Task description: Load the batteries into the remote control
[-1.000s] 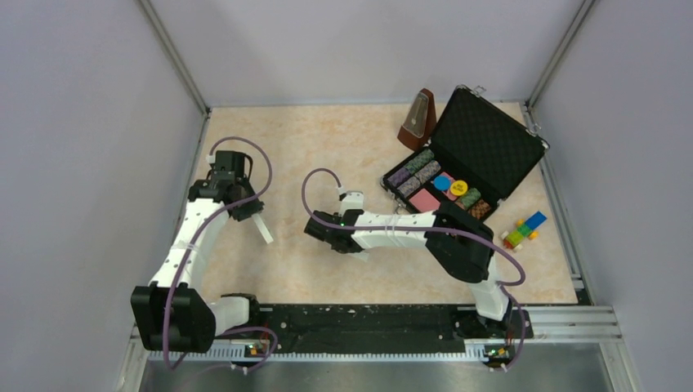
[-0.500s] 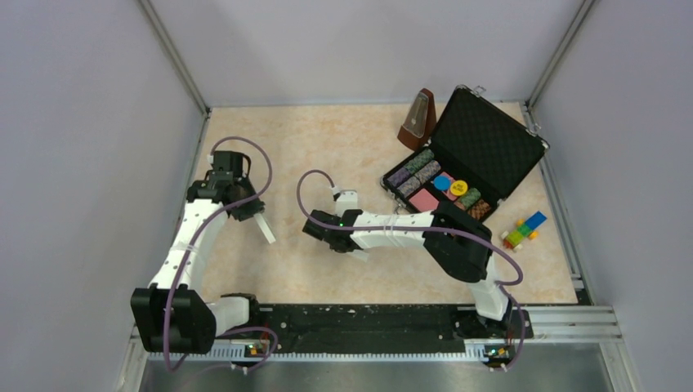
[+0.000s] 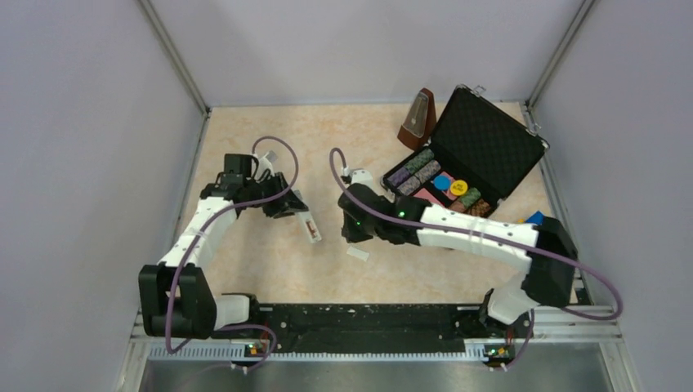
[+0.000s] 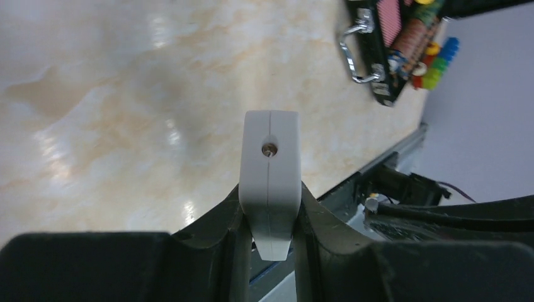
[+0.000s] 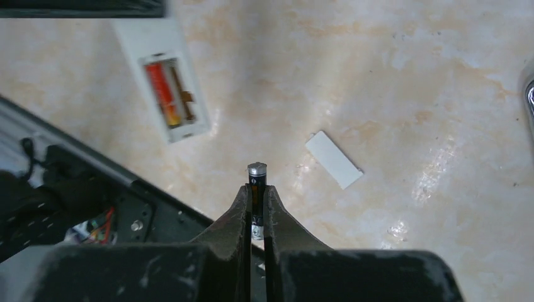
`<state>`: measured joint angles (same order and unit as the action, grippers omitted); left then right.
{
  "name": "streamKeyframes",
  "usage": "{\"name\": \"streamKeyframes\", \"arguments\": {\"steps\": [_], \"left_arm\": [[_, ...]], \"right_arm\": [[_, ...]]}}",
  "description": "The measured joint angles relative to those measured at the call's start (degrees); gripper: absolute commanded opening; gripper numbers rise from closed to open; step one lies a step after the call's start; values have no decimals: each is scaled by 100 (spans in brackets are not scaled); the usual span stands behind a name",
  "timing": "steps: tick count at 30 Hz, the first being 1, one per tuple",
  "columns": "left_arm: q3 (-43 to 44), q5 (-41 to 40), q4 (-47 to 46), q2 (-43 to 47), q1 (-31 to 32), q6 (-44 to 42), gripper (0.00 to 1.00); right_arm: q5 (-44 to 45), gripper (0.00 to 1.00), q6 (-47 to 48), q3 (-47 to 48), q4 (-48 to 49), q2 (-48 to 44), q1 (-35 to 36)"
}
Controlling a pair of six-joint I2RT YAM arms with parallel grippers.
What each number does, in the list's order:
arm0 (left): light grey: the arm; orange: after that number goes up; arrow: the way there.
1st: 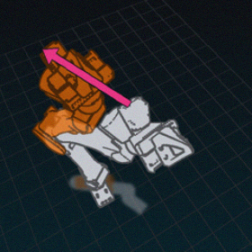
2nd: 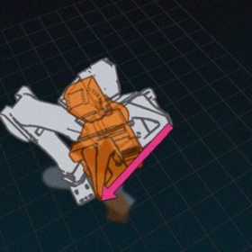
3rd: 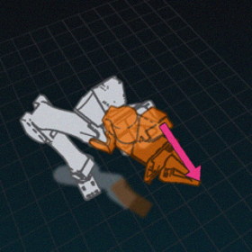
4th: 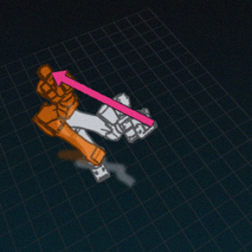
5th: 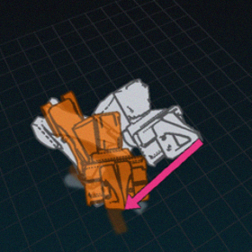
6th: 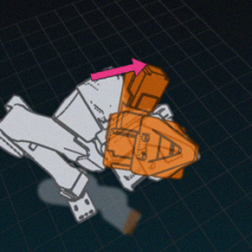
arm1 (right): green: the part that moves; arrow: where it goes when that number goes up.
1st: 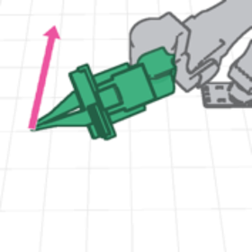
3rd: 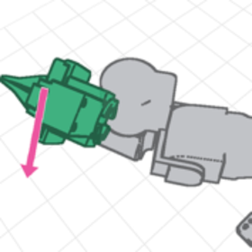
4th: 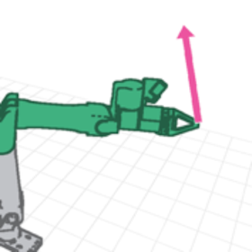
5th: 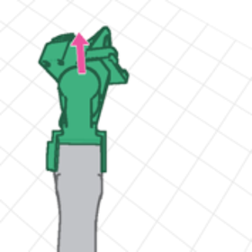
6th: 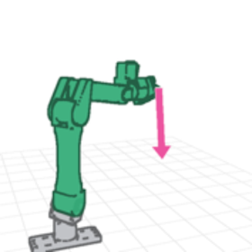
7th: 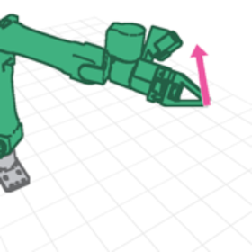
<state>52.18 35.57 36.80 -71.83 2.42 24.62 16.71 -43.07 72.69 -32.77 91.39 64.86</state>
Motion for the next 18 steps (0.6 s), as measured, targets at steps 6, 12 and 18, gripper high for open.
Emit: {"name": "streamKeyframes", "arguments": {"steps": [6,12,18], "left_arm": [[-205,1300,-1403,-446,535,577,0],[-203,1906,-2514,-1084,1329,1364,0],[-203,2339,-3228,-1370,1641,2055,0]], "right_arm": [[-973,1,142,4,-295,-1108,-293],[-1646,1,87,216,-966,-1019,-647],[-1998,1,61,350,-1534,-870,-739]]}}
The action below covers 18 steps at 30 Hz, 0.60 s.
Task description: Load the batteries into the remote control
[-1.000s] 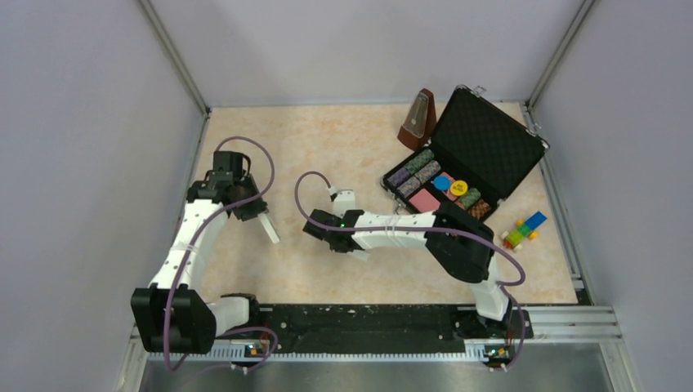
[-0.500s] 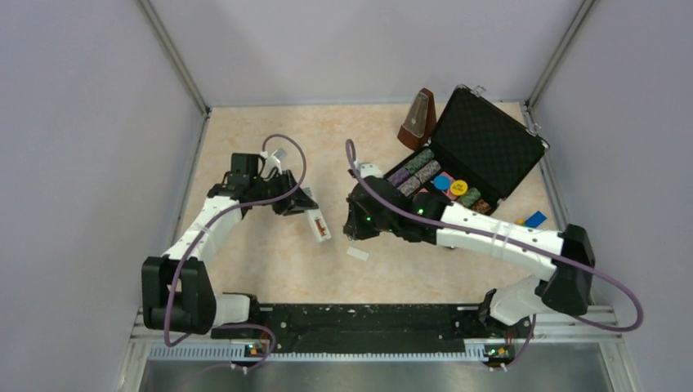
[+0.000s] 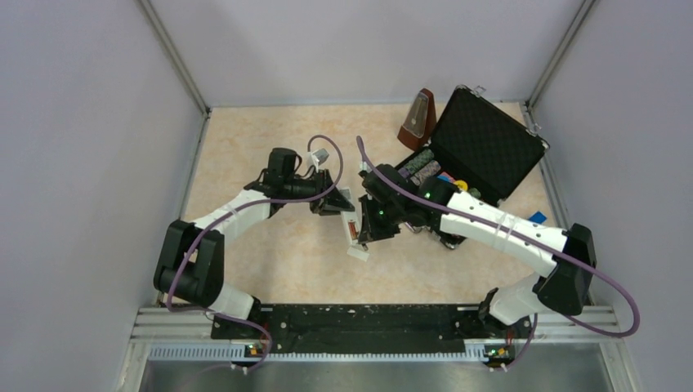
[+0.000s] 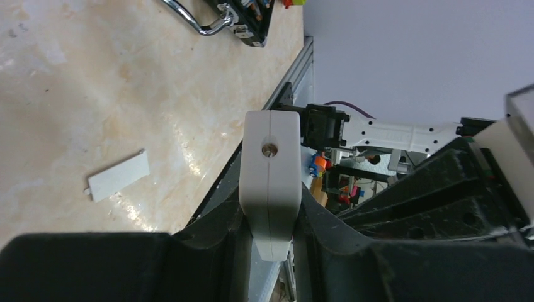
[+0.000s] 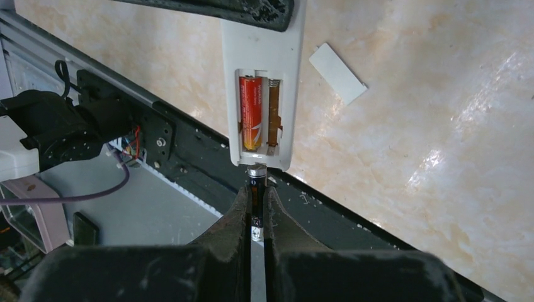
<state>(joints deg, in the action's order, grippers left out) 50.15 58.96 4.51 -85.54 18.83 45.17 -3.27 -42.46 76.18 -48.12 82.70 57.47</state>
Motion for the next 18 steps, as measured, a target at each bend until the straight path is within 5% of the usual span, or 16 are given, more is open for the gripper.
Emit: {"name": "streamKeyframes", "arguments": {"steps": [18], "left_arm": [[-79,365,-492,-149,118,293,0]], "right_arm": [[-284,1,-118,175,-273,234,-109]]}}
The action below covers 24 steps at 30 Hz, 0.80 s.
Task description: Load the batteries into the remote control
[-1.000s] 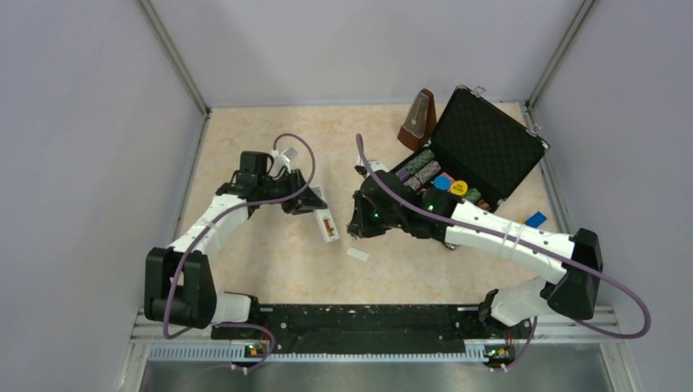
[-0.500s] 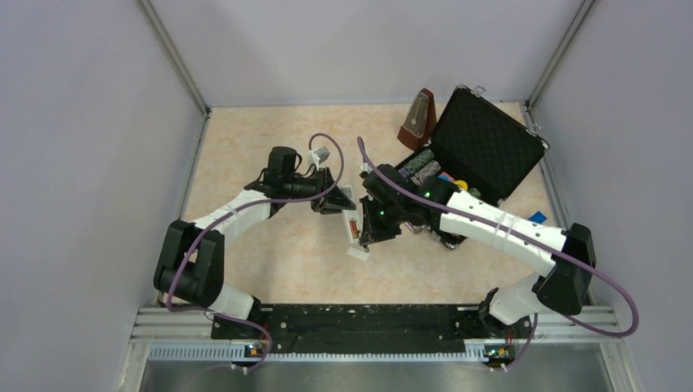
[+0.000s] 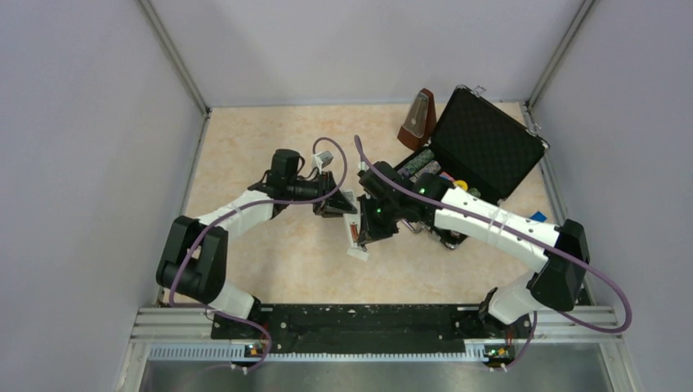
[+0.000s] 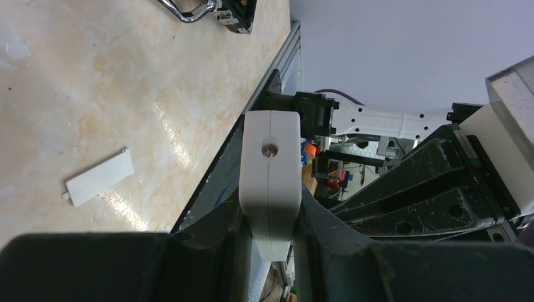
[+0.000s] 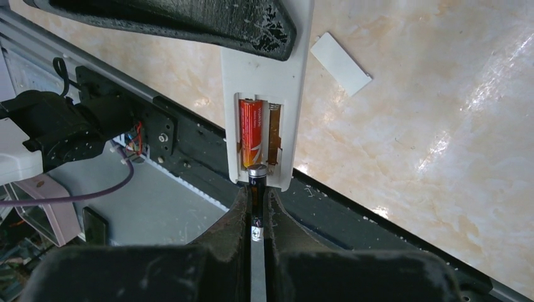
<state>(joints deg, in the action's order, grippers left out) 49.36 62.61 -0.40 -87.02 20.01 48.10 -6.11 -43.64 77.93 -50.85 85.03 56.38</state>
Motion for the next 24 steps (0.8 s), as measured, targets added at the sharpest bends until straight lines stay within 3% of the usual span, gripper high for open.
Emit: {"name": "streamKeyframes", "arguments": {"steps": [24], "left_arm": [[-168,92,39,-111,9,-127,0]], "right_arm": [[227,3,-52,96,83,376,-103]]}}
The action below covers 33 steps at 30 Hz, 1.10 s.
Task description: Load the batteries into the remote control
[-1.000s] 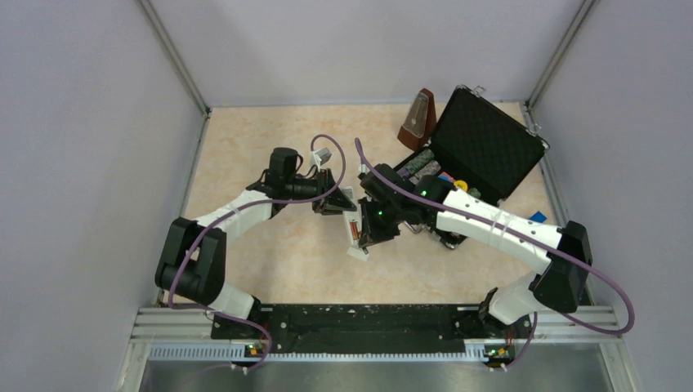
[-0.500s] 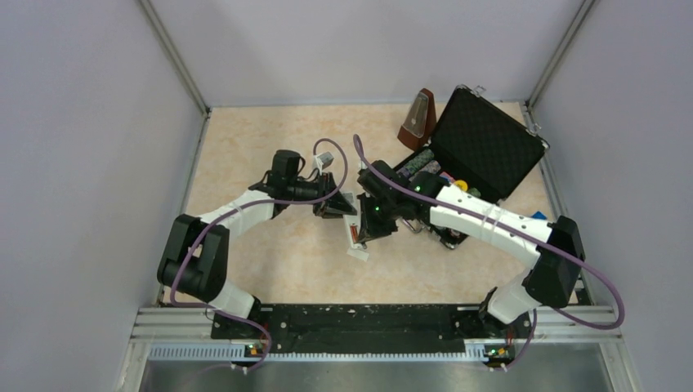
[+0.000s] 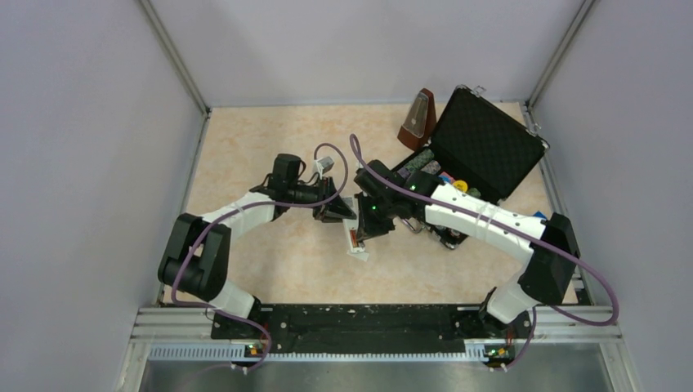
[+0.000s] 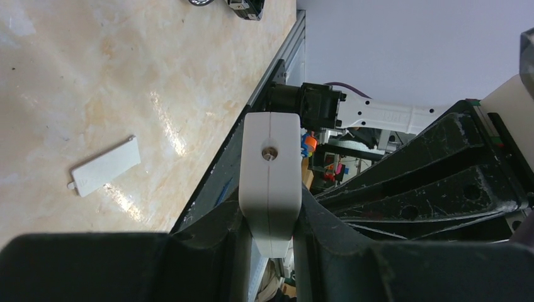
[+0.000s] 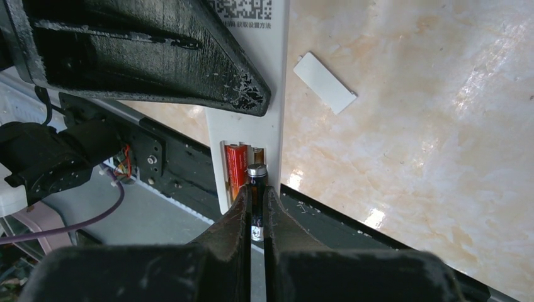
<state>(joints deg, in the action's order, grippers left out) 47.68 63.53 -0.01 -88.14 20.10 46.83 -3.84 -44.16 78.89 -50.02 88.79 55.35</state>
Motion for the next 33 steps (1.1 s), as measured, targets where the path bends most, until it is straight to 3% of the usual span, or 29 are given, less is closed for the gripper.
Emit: {"name": "streamKeyframes", "arguments": {"steps": [33], "left_arm": [[-57,-13,-531,-278,15,584,0]], "right_arm": [[90,20,-214,0,118,127,-42]]}}
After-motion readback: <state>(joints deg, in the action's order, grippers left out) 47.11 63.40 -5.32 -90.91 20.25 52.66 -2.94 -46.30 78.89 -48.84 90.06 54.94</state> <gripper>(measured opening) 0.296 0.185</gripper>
